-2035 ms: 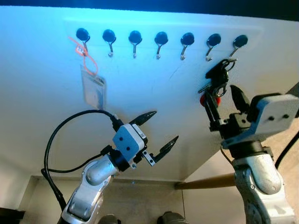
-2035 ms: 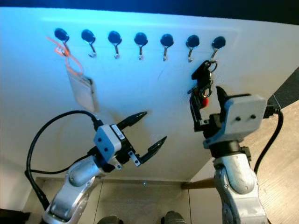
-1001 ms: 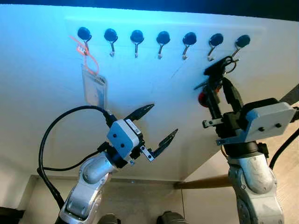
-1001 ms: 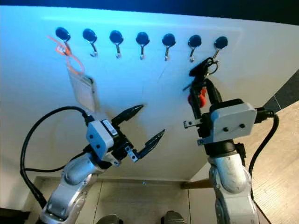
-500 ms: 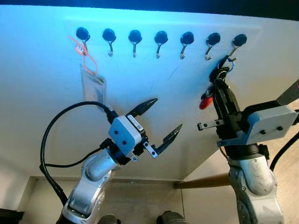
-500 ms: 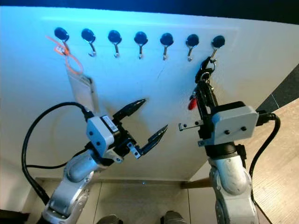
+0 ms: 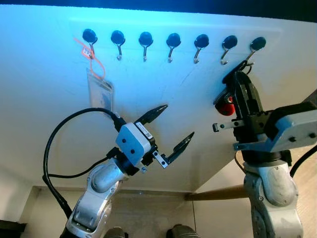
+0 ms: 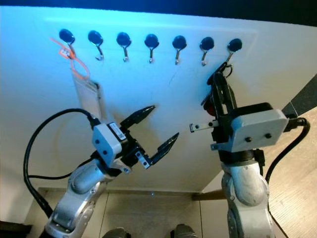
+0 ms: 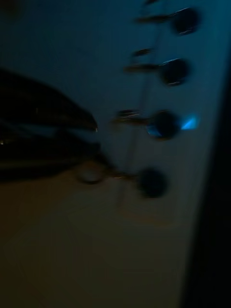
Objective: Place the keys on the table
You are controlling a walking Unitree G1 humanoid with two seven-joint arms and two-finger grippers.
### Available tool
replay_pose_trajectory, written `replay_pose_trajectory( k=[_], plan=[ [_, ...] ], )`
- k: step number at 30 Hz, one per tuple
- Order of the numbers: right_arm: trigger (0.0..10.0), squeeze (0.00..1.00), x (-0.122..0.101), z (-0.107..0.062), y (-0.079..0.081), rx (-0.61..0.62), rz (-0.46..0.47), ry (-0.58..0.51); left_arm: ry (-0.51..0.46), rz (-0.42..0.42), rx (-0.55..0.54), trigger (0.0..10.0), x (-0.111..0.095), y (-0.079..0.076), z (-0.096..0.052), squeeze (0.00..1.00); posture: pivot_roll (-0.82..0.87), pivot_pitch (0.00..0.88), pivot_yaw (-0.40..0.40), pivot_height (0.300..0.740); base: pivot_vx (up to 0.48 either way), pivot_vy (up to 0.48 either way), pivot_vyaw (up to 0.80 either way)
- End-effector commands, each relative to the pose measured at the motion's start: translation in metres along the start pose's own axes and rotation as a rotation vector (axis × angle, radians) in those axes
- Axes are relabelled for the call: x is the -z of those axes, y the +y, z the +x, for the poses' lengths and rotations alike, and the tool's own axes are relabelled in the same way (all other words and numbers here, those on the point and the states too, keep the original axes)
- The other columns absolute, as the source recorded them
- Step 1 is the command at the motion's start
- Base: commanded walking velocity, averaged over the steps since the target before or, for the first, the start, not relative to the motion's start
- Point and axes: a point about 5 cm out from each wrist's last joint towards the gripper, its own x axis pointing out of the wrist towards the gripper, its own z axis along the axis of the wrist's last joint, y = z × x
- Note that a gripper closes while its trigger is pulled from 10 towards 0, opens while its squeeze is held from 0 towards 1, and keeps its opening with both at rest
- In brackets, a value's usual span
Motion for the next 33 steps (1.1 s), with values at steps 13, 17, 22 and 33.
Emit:
replay_pose_trajectory(
  k=[13, 17, 22, 33],
  plan=[
    [10.0, 0.62, 0.006, 0.002, -0.013, 0.086, -0.042, 0.033, 0.006, -0.008, 0.008, 10.0, 0.000, -0.002, 0.001, 0.00, 0.02, 0.120, -0.041, 0.740, 0.000, 0.000, 0.00],
    [10.0, 0.44, 0.008, 0.003, -0.012, 0.085, -0.040, 0.036, 0.007, -0.005, 0.003, 10.0, 0.000, -0.002, 0.001, 0.00, 0.03, 0.123, -0.042, 0.740, 0.000, 0.000, 0.00],
    [10.0, 0.00, 0.012, 0.007, -0.011, 0.079, -0.034, 0.039, 0.011, -0.004, 0.002, 10.0, 0.001, -0.001, 0.002, 0.00, 0.03, 0.123, -0.042, 0.740, 0.000, 0.000, 0.00],
    [10.0, 0.00, 0.025, 0.013, -0.002, 0.014, 0.019, 0.082, 0.017, 0.008, -0.005, 10.0, 0.000, 0.001, 0.001, 0.00, 0.04, 0.126, -0.047, 0.740, 0.000, 0.000, 0.00]
  ],
)
